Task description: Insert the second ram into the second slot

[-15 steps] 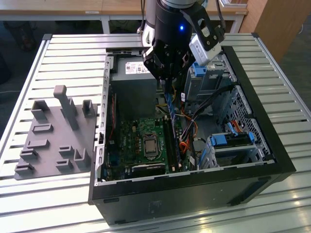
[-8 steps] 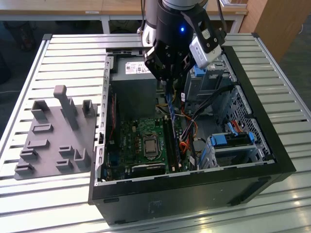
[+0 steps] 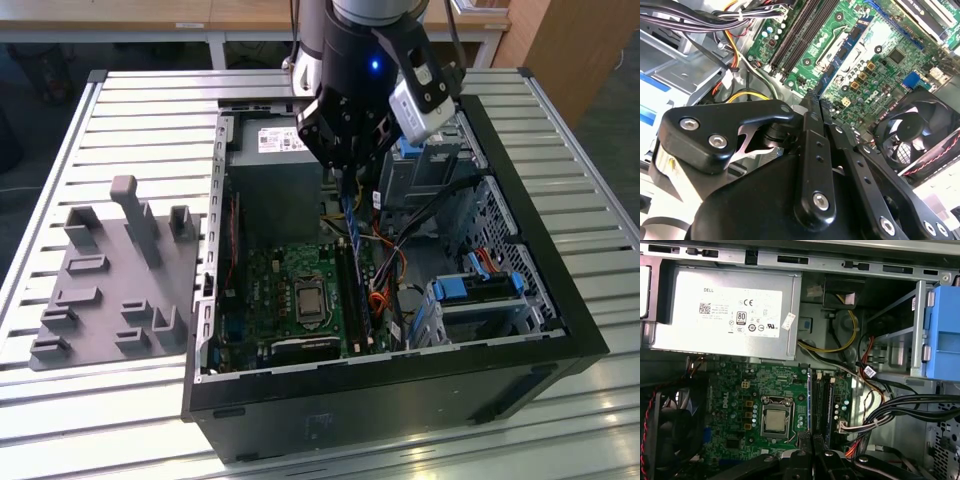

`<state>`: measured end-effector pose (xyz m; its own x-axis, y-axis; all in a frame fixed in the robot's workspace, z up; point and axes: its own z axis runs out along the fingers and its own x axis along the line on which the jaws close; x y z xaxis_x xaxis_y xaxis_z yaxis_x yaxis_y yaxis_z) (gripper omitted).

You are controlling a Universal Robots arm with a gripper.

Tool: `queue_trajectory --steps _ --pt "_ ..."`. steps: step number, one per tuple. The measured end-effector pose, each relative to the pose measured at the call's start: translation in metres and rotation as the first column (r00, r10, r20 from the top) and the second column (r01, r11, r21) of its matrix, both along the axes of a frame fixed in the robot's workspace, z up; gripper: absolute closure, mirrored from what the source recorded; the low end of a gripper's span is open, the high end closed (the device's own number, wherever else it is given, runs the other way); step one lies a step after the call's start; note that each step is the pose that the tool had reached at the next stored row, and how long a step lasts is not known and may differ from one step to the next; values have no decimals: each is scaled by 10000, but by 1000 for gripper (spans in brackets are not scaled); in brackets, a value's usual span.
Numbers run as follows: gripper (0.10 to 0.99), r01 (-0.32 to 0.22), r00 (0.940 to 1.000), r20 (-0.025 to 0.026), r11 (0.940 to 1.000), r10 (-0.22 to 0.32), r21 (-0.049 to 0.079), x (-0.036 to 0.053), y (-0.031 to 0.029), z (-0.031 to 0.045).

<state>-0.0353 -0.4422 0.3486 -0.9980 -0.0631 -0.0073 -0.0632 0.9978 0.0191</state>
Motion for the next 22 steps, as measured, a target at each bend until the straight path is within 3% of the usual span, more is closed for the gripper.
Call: queue_trajectory --steps 22 --pt "957 0 10000 0 10000 0 1 0 0 -71"
